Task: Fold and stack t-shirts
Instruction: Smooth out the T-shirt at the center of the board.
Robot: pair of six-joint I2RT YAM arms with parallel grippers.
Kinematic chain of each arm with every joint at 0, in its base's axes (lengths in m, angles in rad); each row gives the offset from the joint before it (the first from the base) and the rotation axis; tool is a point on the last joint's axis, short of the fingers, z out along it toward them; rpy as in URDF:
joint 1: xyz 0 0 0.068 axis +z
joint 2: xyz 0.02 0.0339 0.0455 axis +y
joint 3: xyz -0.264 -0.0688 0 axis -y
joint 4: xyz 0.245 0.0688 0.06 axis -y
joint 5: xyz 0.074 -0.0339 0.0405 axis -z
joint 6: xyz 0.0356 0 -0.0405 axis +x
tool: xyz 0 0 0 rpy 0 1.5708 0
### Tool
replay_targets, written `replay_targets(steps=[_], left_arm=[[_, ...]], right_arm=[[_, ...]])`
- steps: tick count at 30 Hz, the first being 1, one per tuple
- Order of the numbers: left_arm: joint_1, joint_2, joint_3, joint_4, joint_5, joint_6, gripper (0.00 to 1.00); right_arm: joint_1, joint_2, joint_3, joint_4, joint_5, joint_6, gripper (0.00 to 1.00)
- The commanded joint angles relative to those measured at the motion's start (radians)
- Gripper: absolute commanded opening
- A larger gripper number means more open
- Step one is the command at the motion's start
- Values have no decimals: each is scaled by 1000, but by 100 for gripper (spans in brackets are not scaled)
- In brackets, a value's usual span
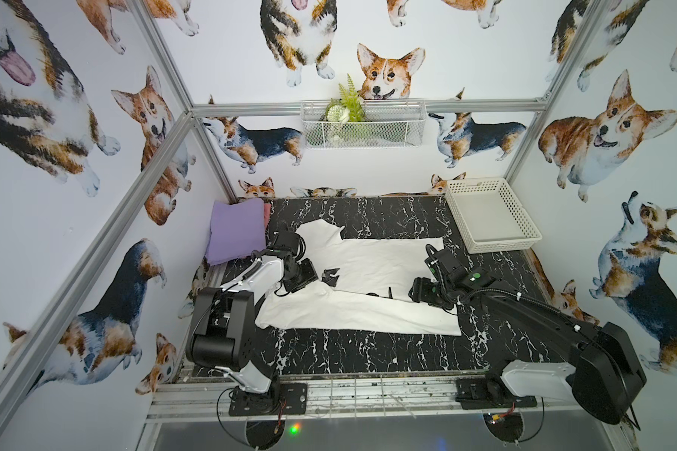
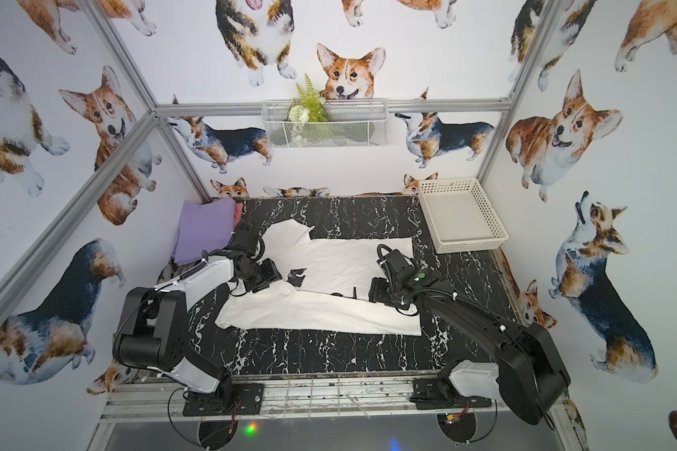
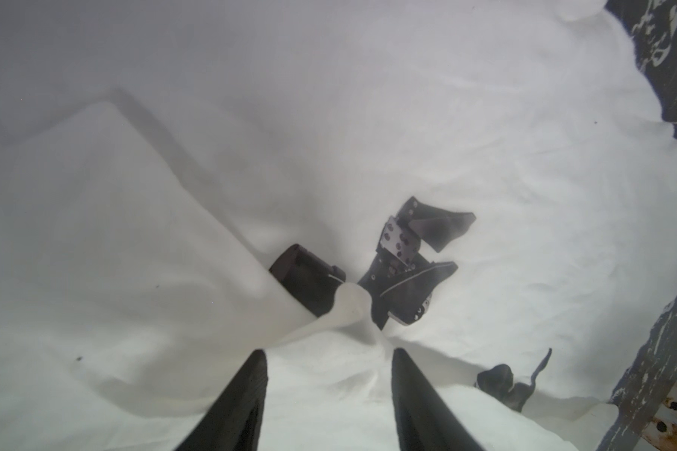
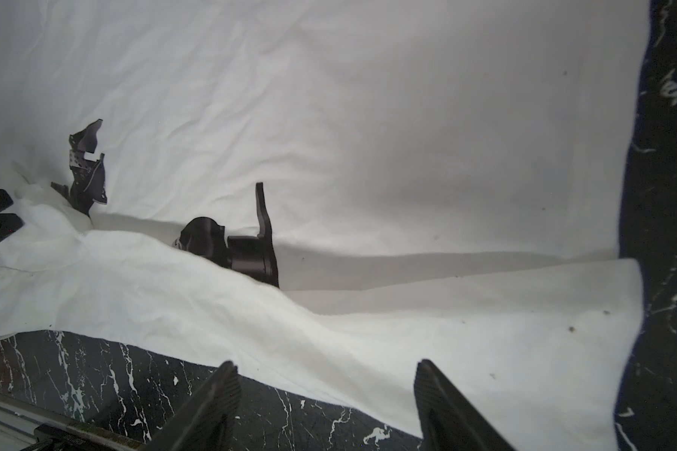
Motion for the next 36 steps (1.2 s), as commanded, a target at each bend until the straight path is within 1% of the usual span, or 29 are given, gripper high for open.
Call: replay_targets(steps=[1, 5, 8, 15, 17, 18, 19, 20, 22, 23, 28, 33, 36], left_arm=[[0, -5, 21, -14, -79, 38, 54], [-4, 16, 33, -26, -89, 55, 54], [-15, 36, 36, -25, -87, 56, 50], [-52, 56, 44, -14, -79, 42, 49], [-63, 56, 45, -10, -80, 39, 47], [-68, 56, 47, -10, -79, 36, 44], [-71, 56, 48, -7, -75, 35, 39], [-73, 56, 49, -5, -73, 33, 32], [-78, 56, 48, 6, -63, 29, 7], [-78, 56, 49, 11, -56, 31, 0], [-88, 77, 81, 19, -55, 23, 0], [-107, 89, 151, 35, -78, 35, 0], [-111, 130, 183, 65, -49, 41, 0]], right_arm=[[1, 0, -10, 16, 8, 24, 74], [1, 7, -12, 22, 6, 26, 74], [2, 8, -13, 30, 5, 29, 74], [2, 5, -16, 20, 10, 29, 74], [3, 8, -18, 17, 11, 29, 74], [2, 7, -19, 19, 11, 29, 74], [2, 8, -21, 18, 11, 30, 74], [2, 8, -23, 18, 13, 30, 74], [2, 9, -24, 17, 17, 33, 74], [2, 11, -23, 16, 17, 33, 74], [2, 18, -21, 15, 14, 33, 74], [2, 24, -18, 18, 12, 32, 74], [2, 24, -14, 9, 18, 32, 74]])
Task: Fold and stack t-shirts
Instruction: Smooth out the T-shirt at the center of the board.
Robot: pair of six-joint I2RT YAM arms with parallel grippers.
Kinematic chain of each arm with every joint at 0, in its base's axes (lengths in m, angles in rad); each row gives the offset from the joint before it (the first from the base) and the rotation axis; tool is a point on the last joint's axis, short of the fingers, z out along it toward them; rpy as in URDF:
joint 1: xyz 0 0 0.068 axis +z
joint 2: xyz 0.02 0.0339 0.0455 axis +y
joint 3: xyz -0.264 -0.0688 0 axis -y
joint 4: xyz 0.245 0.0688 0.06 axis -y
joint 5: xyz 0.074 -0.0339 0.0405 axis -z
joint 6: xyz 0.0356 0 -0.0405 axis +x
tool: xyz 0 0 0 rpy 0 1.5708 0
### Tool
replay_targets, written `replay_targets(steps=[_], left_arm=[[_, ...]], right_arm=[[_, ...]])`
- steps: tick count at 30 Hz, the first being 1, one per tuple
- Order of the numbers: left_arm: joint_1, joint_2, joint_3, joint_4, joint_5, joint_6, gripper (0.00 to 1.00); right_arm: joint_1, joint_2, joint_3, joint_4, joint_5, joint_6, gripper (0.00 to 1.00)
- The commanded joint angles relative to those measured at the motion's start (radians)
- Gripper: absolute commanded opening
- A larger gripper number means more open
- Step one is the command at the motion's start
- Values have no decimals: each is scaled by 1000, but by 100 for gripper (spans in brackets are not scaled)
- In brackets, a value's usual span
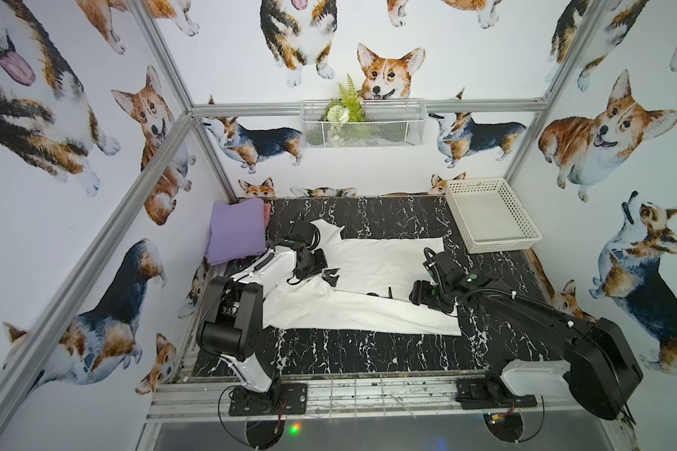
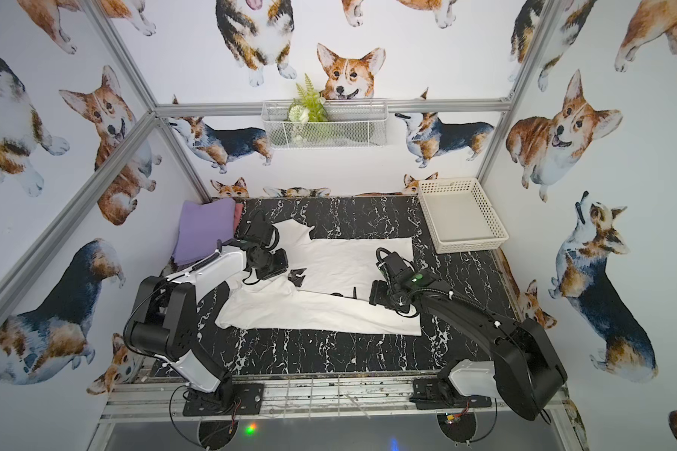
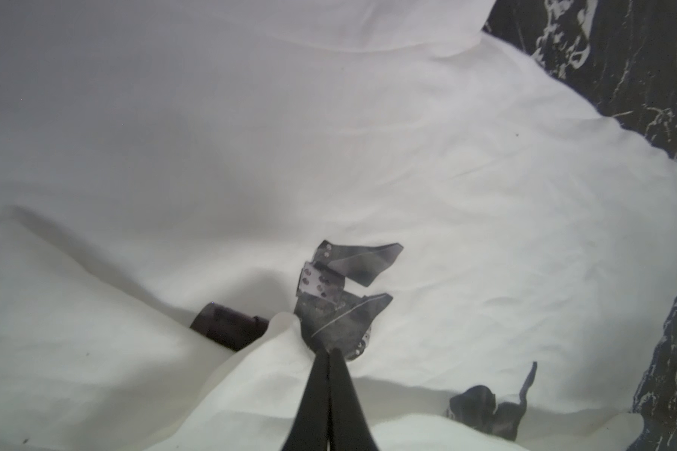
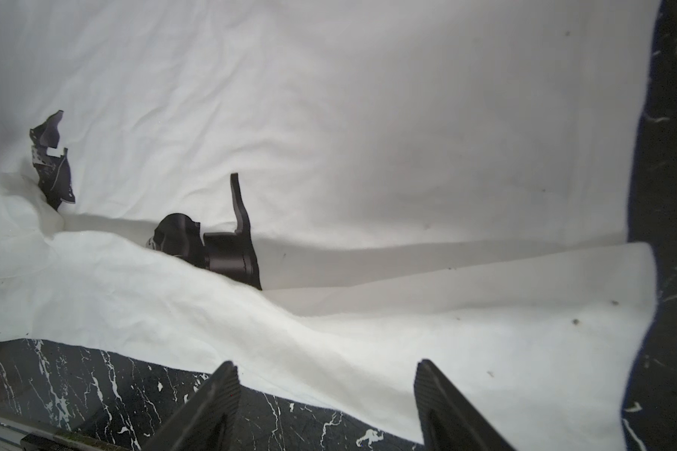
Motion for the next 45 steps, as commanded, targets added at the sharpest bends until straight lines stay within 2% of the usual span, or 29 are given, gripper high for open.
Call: replay_targets(steps=[1, 3, 4, 5, 6, 8, 9, 10, 12, 17, 22, 34, 36, 37, 38, 39, 41, 42, 45], left_arm=[[-10, 40, 33, 57, 20, 18, 0], [-20, 59, 60, 46, 25, 27, 0], [-24, 66, 102, -26, -13, 32, 0], [-27, 66, 125, -83, -51, 42, 8], [-26, 55, 127, -103, -70, 56, 21], [-27, 15, 98, -122, -117, 71, 57], [-27, 0, 81, -127, -151, 80, 67], [-27, -7, 70, -137, -175, 82, 72], [-26, 1, 67, -181, -207, 91, 74], [-26, -14, 13, -208, -163, 55, 70], [-25, -31, -28, -236, -185, 27, 71], [-24, -1, -43, -231, -168, 26, 66], [-24, 13, -39, -229, -168, 30, 63], [-24, 16, -40, -223, -170, 32, 57], [-24, 18, -42, -217, -174, 33, 42], [-23, 23, -40, -211, -181, 34, 22], [-24, 30, -35, -199, -181, 41, 3], [-24, 32, -29, -198, -182, 43, 0], [-24, 33, -6, -198, -179, 42, 0]], right_arm=[[2, -2, 10, -2, 20, 8, 74], [2, -4, 8, -5, 23, 9, 74], [2, -5, 8, -8, 25, 9, 74], [3, -7, 7, -7, 26, 12, 74], [2, -8, 4, -3, 28, 15, 74], [2, -9, -5, 14, 25, 19, 74], [2, -6, -7, 20, 21, 21, 74], [2, -2, -6, 23, 14, 23, 74], [5, 8, 2, 20, 10, 20, 74], [7, 1, 1, 10, 20, 14, 74], [7, -16, -8, 4, 28, 17, 74], [7, -34, -13, -6, 30, 20, 74], [7, -31, -9, -10, 30, 22, 74], [7, -33, -8, -10, 30, 22, 74], [7, -35, -9, -9, 30, 22, 74], [8, -36, -9, -9, 30, 22, 74], [7, -37, -8, -8, 29, 21, 74], [7, -37, -7, -9, 29, 23, 74], [8, -36, -7, -9, 29, 23, 74]])
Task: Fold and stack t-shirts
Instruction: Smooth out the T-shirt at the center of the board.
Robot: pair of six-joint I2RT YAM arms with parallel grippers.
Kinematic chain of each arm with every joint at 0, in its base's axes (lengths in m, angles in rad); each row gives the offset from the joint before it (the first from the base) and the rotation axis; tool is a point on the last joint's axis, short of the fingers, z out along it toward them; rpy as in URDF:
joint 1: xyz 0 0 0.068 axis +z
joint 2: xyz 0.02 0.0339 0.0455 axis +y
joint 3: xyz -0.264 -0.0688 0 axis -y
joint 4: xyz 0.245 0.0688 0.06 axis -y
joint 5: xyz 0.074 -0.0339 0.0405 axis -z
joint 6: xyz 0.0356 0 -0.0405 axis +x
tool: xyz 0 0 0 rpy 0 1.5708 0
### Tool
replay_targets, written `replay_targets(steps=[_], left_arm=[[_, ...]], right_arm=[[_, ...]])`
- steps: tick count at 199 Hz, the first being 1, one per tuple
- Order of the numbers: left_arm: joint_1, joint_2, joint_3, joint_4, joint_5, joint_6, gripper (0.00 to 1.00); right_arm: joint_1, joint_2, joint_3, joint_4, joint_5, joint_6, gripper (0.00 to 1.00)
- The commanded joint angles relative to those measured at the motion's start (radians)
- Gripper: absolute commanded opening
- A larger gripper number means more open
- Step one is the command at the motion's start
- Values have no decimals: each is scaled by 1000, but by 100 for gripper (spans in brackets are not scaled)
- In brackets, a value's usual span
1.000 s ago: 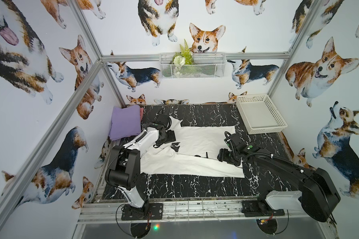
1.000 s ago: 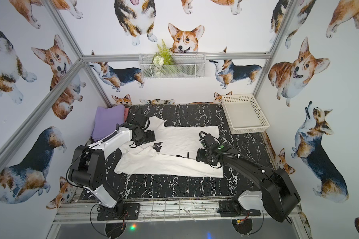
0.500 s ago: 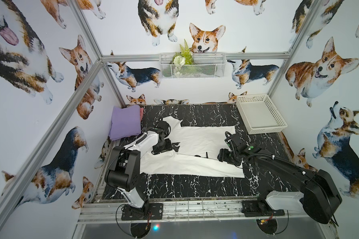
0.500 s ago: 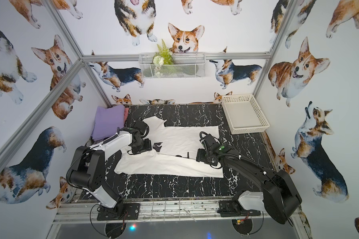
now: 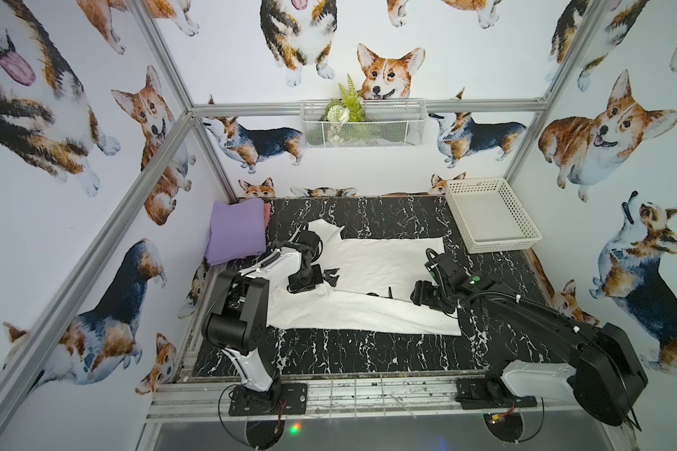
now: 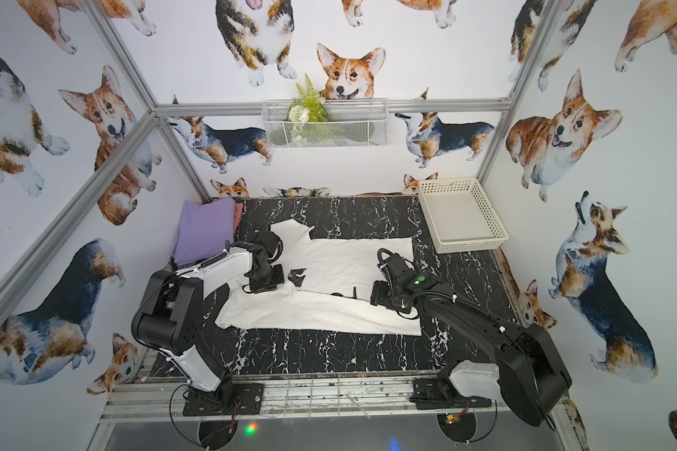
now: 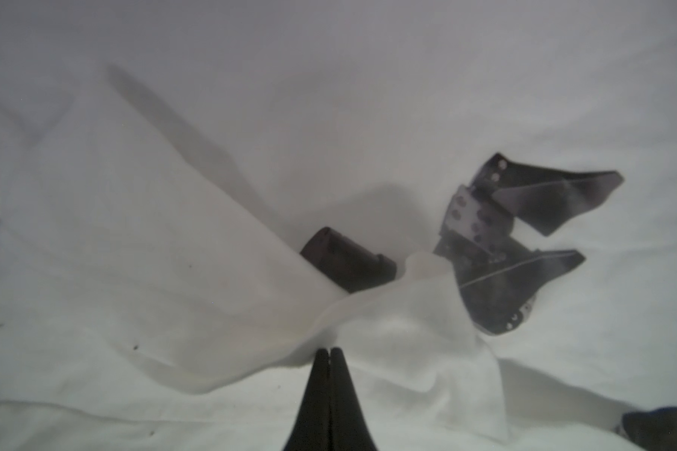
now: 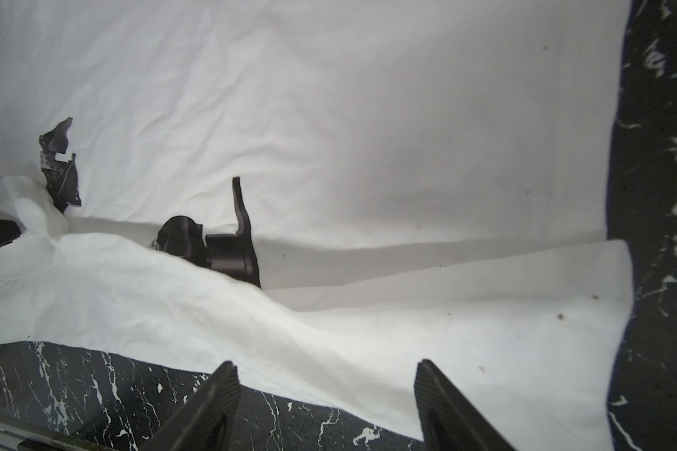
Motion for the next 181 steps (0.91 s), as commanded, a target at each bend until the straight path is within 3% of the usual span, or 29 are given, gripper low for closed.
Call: replay_targets(steps=[1, 28, 50, 83, 128, 181], left_arm=[[2, 0, 34, 13, -5, 8, 0], [1, 11, 80, -2, -40, 34, 0], [-1, 14, 131, -125, -70, 16, 0], [-5, -112, -17, -109, -10, -55, 0], [-5, -111, -78, -90, -32, -69, 0], [-6, -5, -41, -73, -192, -68, 0]], right_arm=[[2, -2, 5, -7, 7, 19, 74], [3, -2, 3, -4, 7, 21, 74], [2, -3, 9, -20, 20, 18, 74], [2, -8, -12, 4, 17, 25, 74], [13, 16, -1, 10, 6, 24, 74], [13, -7, -11, 3, 14, 30, 74]])
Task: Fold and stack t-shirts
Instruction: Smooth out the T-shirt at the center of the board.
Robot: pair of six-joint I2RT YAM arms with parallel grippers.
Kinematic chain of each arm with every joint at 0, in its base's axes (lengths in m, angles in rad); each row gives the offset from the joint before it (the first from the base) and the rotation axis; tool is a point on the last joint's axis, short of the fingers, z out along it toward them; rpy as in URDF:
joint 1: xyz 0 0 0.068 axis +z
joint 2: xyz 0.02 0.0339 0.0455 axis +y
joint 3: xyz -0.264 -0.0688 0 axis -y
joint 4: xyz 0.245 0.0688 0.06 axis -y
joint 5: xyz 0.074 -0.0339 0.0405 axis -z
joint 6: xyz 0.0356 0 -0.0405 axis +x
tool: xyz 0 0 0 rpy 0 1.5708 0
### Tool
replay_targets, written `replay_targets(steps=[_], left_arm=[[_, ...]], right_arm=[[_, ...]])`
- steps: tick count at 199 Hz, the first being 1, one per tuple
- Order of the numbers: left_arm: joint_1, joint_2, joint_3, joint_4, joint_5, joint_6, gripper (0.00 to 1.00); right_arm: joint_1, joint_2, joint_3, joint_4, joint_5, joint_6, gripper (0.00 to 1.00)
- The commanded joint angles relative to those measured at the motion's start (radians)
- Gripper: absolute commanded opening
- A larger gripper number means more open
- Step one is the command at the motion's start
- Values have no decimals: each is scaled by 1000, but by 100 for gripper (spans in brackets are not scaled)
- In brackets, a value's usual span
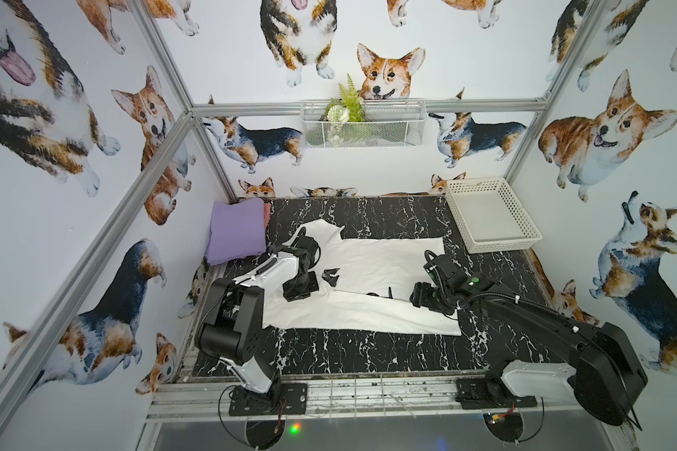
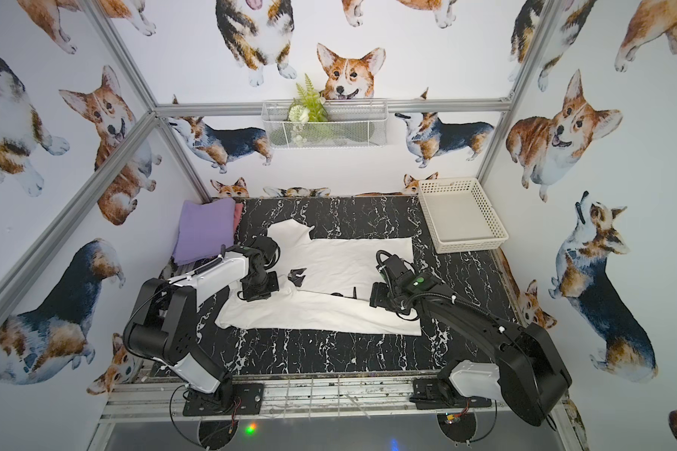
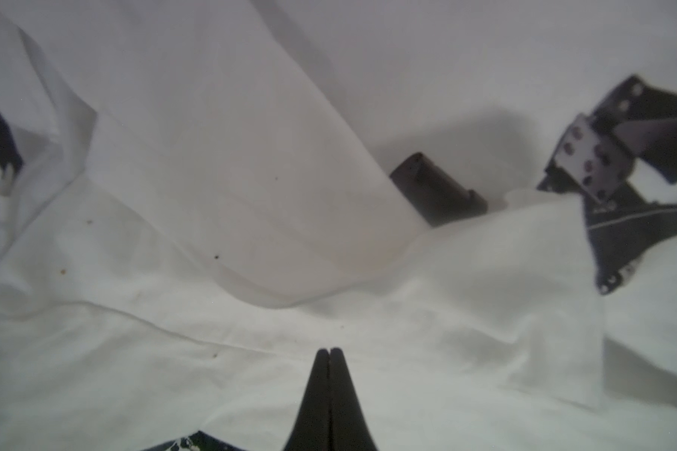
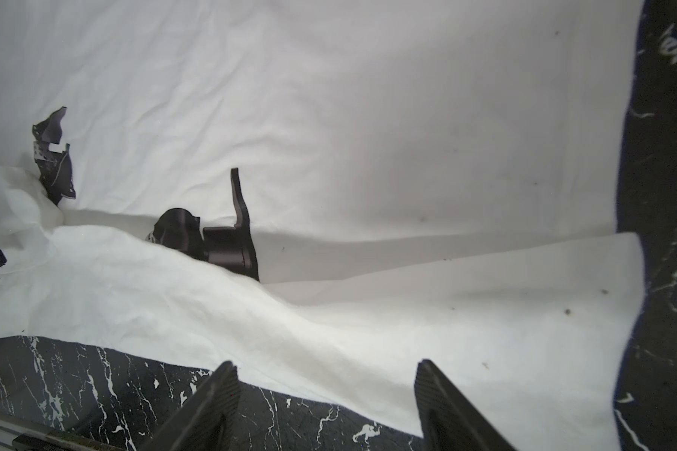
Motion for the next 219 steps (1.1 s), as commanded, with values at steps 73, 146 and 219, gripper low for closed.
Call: replay_targets(steps=[73, 146, 219], left_arm=[[1, 97, 76, 41, -176, -18, 0], [-4, 207, 208, 122, -126, 17, 0], [1, 72, 251, 228, -20, 112, 0]], right_arm=[[1, 8, -1, 10, 12, 20, 74], [0, 20, 4, 16, 7, 18, 74], [-3, 14, 12, 2, 34, 5, 75]])
